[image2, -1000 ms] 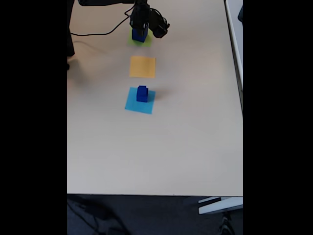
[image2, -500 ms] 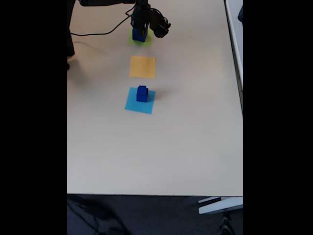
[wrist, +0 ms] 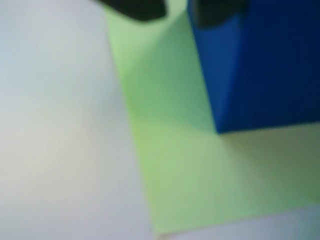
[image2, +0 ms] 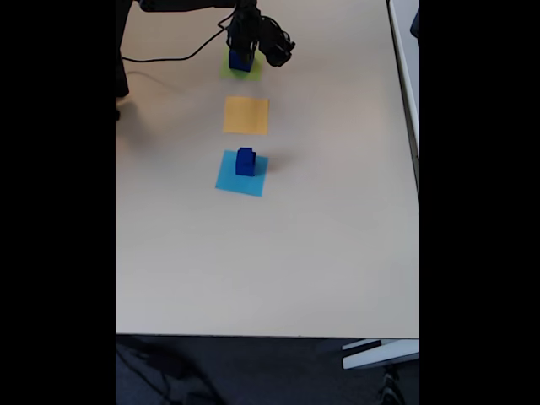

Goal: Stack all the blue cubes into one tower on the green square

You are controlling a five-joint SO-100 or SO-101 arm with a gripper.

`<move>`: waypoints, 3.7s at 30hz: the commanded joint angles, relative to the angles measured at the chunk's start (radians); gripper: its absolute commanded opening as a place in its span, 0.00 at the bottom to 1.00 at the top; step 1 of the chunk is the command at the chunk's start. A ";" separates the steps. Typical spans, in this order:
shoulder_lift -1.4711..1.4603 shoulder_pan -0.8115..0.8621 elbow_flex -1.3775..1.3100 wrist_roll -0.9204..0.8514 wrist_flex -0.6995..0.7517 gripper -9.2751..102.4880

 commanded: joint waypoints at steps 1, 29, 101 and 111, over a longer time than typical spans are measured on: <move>0.011 -0.015 -0.063 0.014 0.000 0.08; 0.181 0.192 -0.043 -0.362 -0.110 0.08; 0.193 0.690 0.276 -0.953 -0.333 0.31; 0.193 0.706 0.281 -0.965 -0.348 0.22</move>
